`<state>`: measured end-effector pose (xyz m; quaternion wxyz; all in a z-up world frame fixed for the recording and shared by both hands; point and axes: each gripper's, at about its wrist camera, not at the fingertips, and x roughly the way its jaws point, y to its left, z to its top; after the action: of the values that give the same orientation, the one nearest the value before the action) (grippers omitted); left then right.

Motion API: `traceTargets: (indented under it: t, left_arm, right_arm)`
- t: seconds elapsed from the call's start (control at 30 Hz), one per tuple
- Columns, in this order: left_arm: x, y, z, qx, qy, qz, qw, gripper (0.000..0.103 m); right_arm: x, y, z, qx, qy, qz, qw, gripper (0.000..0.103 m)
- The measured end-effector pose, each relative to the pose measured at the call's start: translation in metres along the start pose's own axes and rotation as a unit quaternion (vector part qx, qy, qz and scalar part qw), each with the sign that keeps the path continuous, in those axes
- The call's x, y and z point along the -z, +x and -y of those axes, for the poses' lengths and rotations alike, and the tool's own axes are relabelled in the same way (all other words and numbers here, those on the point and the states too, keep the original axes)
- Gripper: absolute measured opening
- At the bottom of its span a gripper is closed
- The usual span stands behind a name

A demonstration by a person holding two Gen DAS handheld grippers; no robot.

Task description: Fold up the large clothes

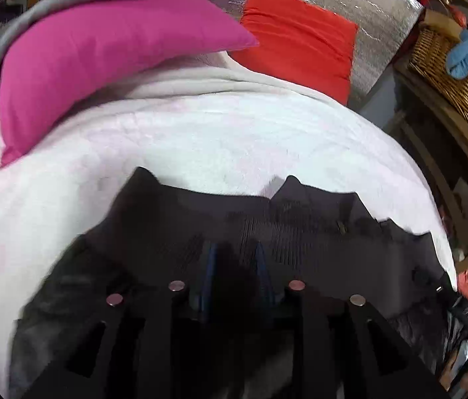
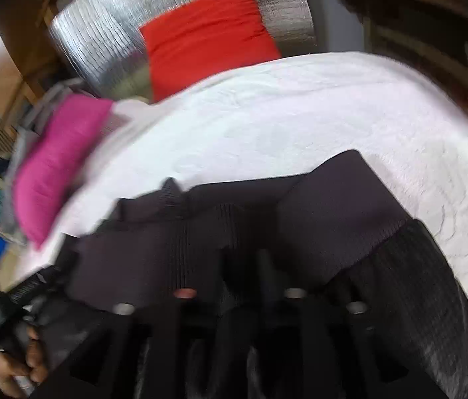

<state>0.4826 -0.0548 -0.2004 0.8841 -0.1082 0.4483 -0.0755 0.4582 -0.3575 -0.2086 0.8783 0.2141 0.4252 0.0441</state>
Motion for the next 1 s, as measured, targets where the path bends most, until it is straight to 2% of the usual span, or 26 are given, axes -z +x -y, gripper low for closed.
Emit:
traceTargets:
  t: [0.03,0.07,0.1,0.13,0.2,0.3,0.37,0.47,0.57,0.73,0.83,0.9,0.93,1.0]
  left_arm:
    - [0.001,-0.012,-0.001,0.001,-0.001,0.001,1.0,0.042]
    - [0.003,-0.025,-0.003,0.006,-0.005,0.004,1.0,0.048]
    - [0.004,-0.036,-0.006,0.009,-0.008,0.008,0.9999,0.06]
    - [0.005,-0.051,-0.011,0.013,-0.012,0.016,0.9997,0.066]
    - [0.008,-0.077,-0.024,0.012,-0.019,0.03,0.9993,0.07]
    - [0.016,-0.108,-0.06,0.008,-0.047,0.034,0.9983,0.072]
    - [0.022,-0.118,-0.09,0.021,-0.081,0.022,0.9962,0.072]
    - [0.037,-0.126,-0.137,0.047,-0.141,-0.008,0.9888,0.072]
    - [0.05,-0.128,-0.161,0.074,-0.16,-0.026,0.9839,0.072]
    - [0.071,-0.119,-0.171,0.107,-0.16,-0.064,0.9791,0.073]
    - [0.076,-0.103,-0.171,0.117,-0.166,-0.09,0.975,0.073]
    - [0.079,-0.088,-0.167,0.137,-0.159,-0.118,0.9706,0.073]
    - [0.08,-0.082,-0.165,0.137,-0.149,-0.128,0.9708,0.073]
    - [0.083,-0.069,-0.16,0.11,-0.128,-0.15,0.9741,0.076]
  right_arm:
    - [-0.001,-0.007,0.005,-0.01,0.013,0.002,1.0,0.074]
    - [-0.002,-0.021,0.013,-0.022,0.031,0.014,0.999,0.078]
    - [-0.003,-0.032,0.017,-0.034,0.041,0.025,0.998,0.078]
    - [-0.004,-0.048,0.027,-0.047,0.051,0.035,0.997,0.078]
    - [-0.005,-0.065,0.042,-0.064,0.063,0.043,0.995,0.079]
    - [-0.001,-0.092,0.078,-0.097,0.094,0.037,0.99,0.08]
    - [0.007,-0.104,0.103,-0.111,0.114,0.021,0.987,0.08]
    - [0.024,-0.116,0.139,-0.11,0.142,-0.003,0.984,0.08]
    - [0.04,-0.12,0.162,-0.127,0.165,-0.021,0.978,0.08]
    - [0.055,-0.104,0.183,-0.115,0.179,-0.062,0.975,0.08]
    - [0.059,-0.081,0.187,-0.168,0.199,-0.103,0.96,0.08]
    - [0.063,-0.063,0.184,-0.178,0.189,-0.137,0.956,0.08]
    - [0.067,-0.052,0.182,-0.18,0.185,-0.152,0.954,0.08]
    - [0.068,-0.051,0.182,-0.201,0.182,-0.145,0.952,0.085]
